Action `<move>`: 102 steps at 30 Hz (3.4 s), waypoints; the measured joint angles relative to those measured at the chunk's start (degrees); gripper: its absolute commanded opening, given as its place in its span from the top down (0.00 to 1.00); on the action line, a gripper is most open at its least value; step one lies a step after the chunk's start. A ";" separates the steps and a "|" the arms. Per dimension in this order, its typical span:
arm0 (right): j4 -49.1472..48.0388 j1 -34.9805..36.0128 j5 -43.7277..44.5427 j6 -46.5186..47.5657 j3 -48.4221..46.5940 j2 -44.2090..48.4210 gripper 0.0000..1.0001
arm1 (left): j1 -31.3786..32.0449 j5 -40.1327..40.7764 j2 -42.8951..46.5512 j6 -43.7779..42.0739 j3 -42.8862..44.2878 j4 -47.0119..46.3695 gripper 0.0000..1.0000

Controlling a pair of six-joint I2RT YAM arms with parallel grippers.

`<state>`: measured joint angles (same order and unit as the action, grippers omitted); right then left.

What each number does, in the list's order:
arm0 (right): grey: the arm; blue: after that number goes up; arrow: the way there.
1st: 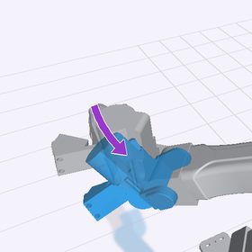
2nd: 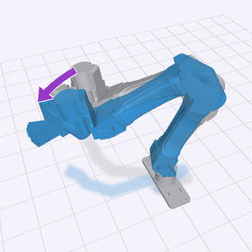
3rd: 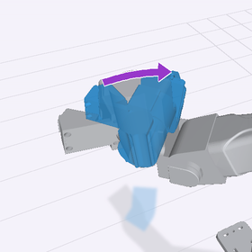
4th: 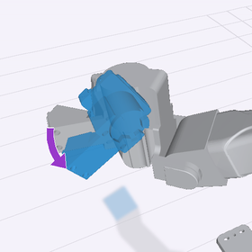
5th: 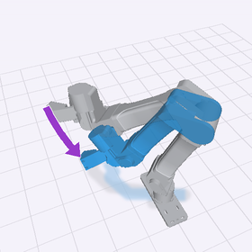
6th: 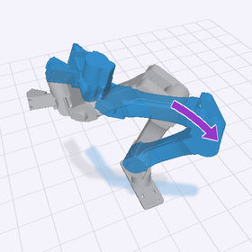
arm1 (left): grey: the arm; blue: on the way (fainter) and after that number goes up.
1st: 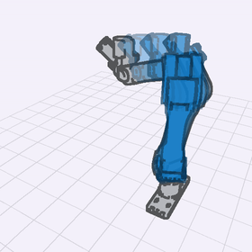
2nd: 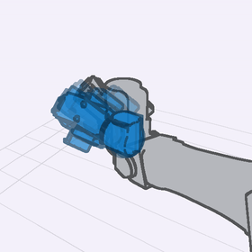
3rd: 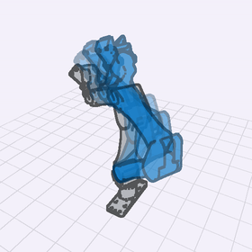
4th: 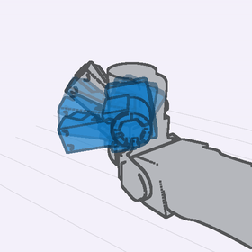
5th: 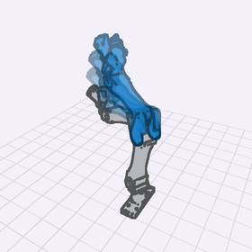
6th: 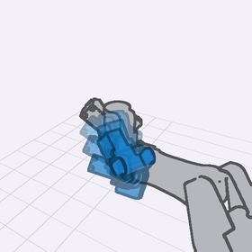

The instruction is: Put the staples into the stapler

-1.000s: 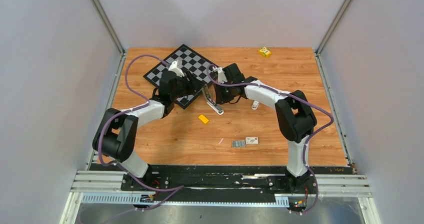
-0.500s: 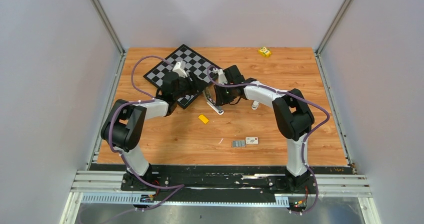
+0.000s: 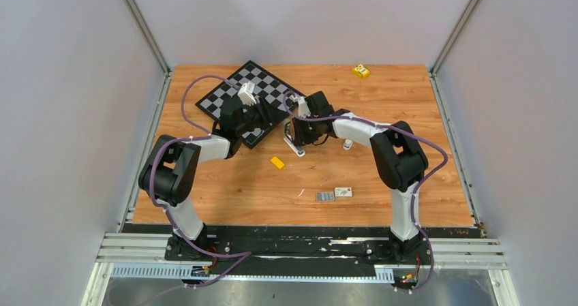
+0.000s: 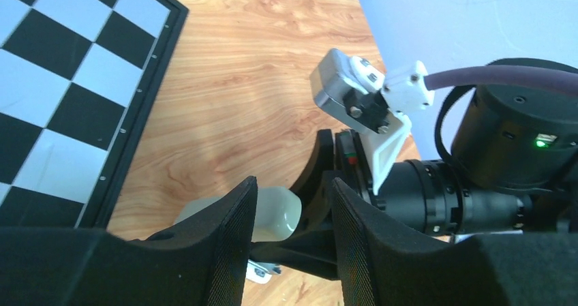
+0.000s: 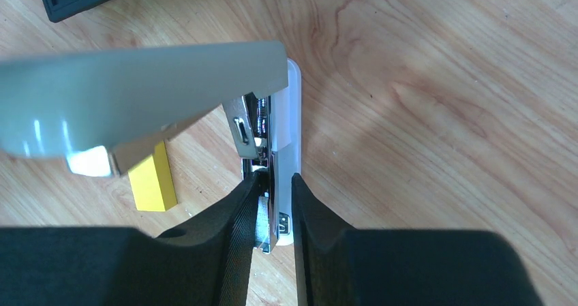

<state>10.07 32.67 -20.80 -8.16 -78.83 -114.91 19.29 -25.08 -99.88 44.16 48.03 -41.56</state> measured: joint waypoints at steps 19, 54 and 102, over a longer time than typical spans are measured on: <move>-0.85 -0.11 -0.11 -0.04 1.99 3.61 0.69 | 1.25 -2.40 0.11 -0.17 -0.70 0.79 0.55; 1.81 -0.61 0.20 -8.33 5.05 13.64 0.63 | 4.28 1.99 0.35 -6.43 2.14 14.60 0.55; -10.51 -0.94 0.33 -9.25 12.90 9.44 0.73 | 8.20 9.09 -5.40 -11.56 4.57 16.98 0.61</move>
<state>-0.45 31.73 -20.47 -17.41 -65.93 -105.47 27.49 -15.99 -105.27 32.60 52.60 -24.58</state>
